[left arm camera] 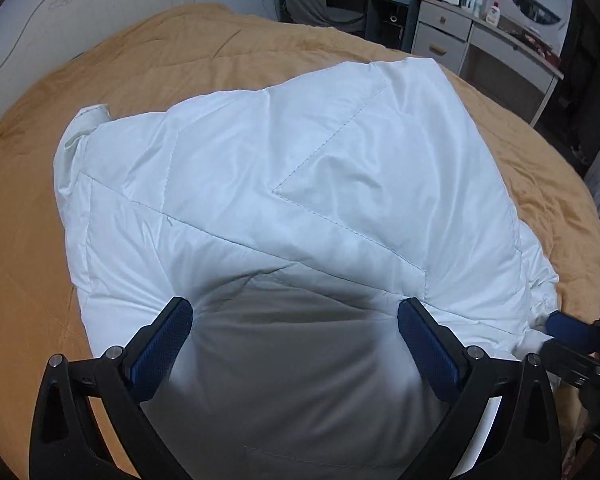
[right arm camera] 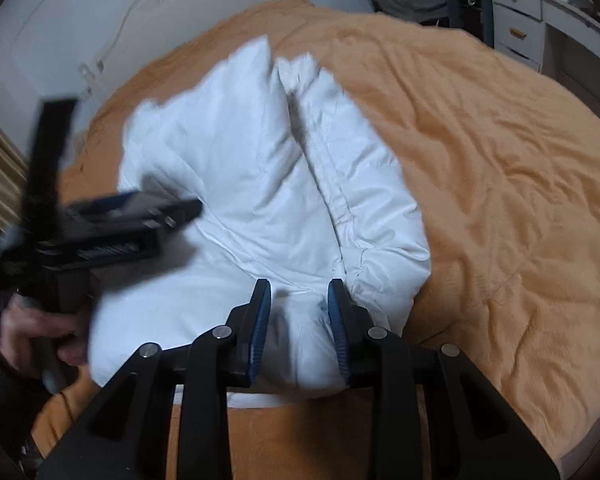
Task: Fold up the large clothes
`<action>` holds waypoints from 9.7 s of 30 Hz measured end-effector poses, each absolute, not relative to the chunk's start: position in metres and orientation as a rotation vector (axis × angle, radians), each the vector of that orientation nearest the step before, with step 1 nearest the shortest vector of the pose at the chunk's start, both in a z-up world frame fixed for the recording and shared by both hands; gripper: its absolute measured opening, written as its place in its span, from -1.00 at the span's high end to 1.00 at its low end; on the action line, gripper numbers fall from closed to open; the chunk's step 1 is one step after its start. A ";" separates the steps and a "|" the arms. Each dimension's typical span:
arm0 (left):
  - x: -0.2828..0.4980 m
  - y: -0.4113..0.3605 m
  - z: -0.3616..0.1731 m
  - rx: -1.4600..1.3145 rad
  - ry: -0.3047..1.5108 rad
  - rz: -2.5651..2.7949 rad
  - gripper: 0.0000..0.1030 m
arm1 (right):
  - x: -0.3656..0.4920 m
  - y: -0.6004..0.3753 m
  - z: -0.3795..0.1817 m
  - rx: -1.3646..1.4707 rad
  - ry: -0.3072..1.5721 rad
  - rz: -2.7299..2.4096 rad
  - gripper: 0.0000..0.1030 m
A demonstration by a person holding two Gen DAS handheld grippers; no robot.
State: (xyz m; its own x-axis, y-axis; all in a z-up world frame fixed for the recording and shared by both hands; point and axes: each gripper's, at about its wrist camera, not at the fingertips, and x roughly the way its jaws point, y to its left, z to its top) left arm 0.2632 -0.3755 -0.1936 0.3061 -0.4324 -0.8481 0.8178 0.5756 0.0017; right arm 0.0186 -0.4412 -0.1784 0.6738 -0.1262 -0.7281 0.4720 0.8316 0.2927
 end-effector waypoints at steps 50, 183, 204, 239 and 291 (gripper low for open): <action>0.407 -0.260 -0.323 -0.594 1.430 -1.180 -1.00 | 0.037 -0.501 -0.278 1.149 0.833 -0.021 -0.61; 0.085 0.007 0.045 0.087 1.065 -0.164 -1.00 | 0.023 -0.183 0.033 0.047 1.123 -0.219 -1.00; 0.081 -0.016 -0.001 0.113 1.098 -0.165 -0.99 | 0.024 -0.189 -0.018 -0.006 1.214 -0.280 -1.00; 0.085 -0.021 -0.005 0.100 1.114 -0.187 -0.99 | 0.017 -0.175 -0.019 -0.010 1.227 -0.258 -1.00; 0.081 -0.023 -0.012 0.065 1.164 -0.231 -0.99 | 0.019 -0.176 -0.031 -0.001 1.282 -0.250 -1.00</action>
State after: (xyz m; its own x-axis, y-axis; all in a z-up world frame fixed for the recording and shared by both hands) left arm 0.0812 -0.0229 -0.0119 0.3751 -0.1468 -0.9153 0.2139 0.9744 -0.0687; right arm 0.0192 -0.1759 -0.0314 0.2615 -0.1854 -0.9472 0.1841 0.9729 -0.1396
